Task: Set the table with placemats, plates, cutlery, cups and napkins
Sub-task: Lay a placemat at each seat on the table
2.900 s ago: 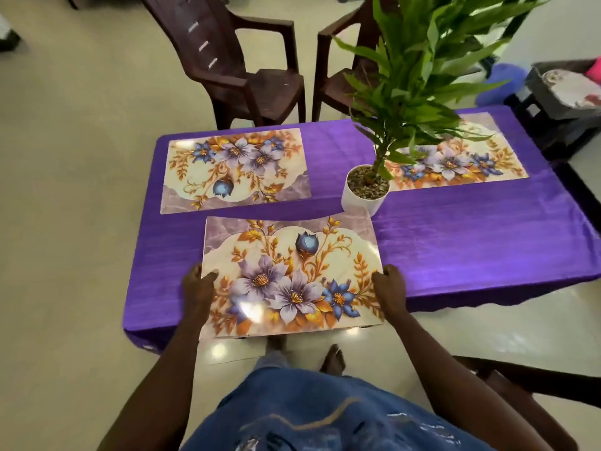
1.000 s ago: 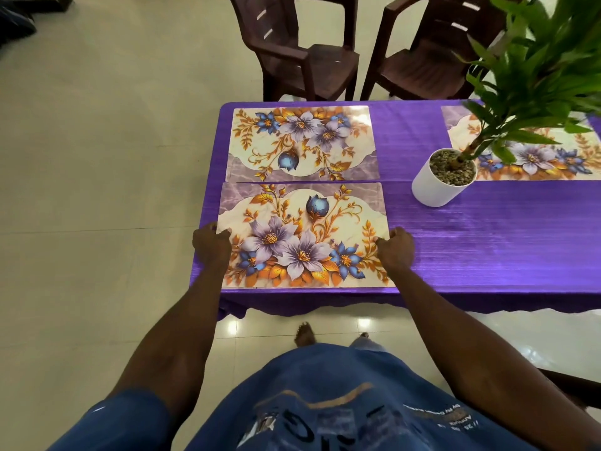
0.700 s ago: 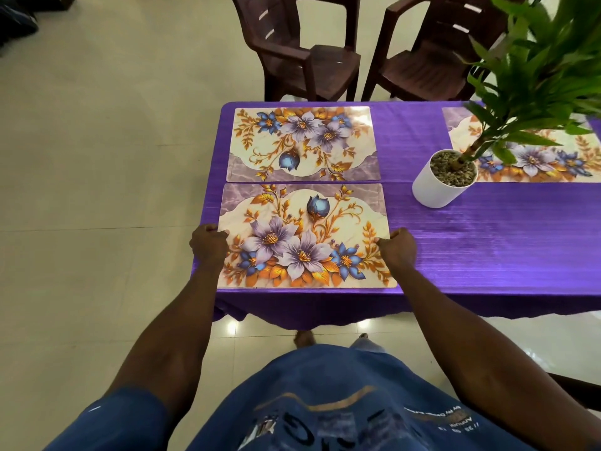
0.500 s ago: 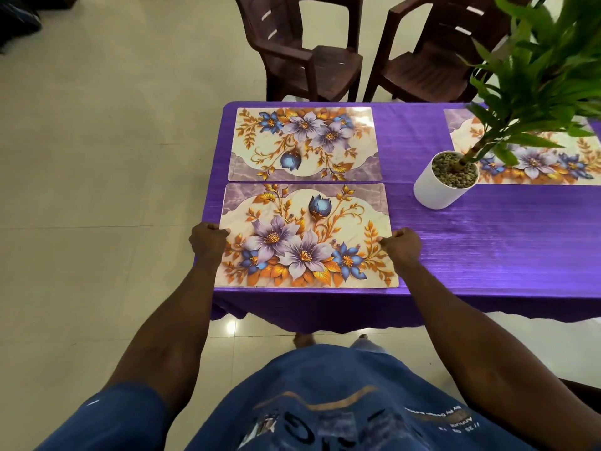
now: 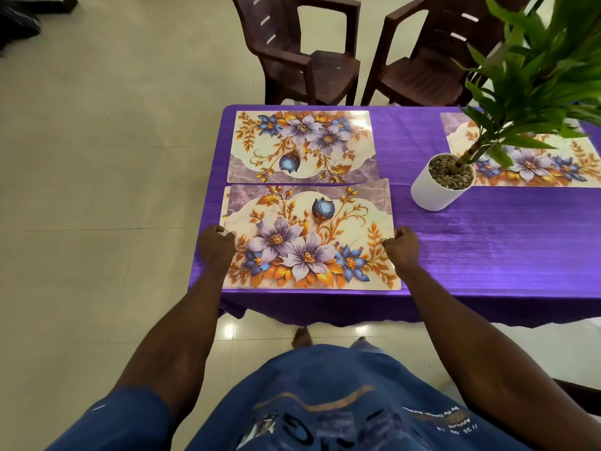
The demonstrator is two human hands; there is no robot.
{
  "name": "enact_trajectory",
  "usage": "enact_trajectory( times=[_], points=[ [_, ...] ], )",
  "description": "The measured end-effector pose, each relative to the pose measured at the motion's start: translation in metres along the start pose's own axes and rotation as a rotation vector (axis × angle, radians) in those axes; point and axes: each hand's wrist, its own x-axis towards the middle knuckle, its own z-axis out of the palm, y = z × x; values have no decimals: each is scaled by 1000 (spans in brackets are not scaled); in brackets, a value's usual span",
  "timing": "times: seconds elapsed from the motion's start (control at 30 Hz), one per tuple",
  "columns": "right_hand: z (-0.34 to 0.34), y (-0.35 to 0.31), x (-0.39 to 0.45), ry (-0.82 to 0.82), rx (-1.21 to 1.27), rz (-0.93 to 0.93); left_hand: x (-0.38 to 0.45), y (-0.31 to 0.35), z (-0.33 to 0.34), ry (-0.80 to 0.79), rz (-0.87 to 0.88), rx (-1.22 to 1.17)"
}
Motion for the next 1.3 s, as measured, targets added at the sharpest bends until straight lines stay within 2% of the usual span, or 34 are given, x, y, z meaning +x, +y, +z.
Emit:
enact_trajectory(
  times=[0.07,0.2,0.47,0.57,0.63,0.7,0.9,1.07,1.3],
  points=[
    [-4,0,0,-45,16,-25,-3,0,-1,-4,2,-10],
    [-14,0,-4,-193,155,49,-9,6,0,18,23,37],
    [-39,20,1,-327,342,155,-26,10,-1,22,-17,236],
    [-48,37,5,-354,345,170,-34,12,-1,-7,-9,73],
    [-56,48,7,-372,347,176,-55,20,-3,3,50,-106],
    [-66,62,10,-384,335,176,-80,28,-2,23,126,-155],
    [-124,112,17,-357,383,182,-148,38,29,35,217,-224],
    [-210,163,29,-296,358,147,-226,71,84,10,256,-222],
    [-339,222,57,-124,300,140,-340,141,174,-58,316,-273]
  ],
)
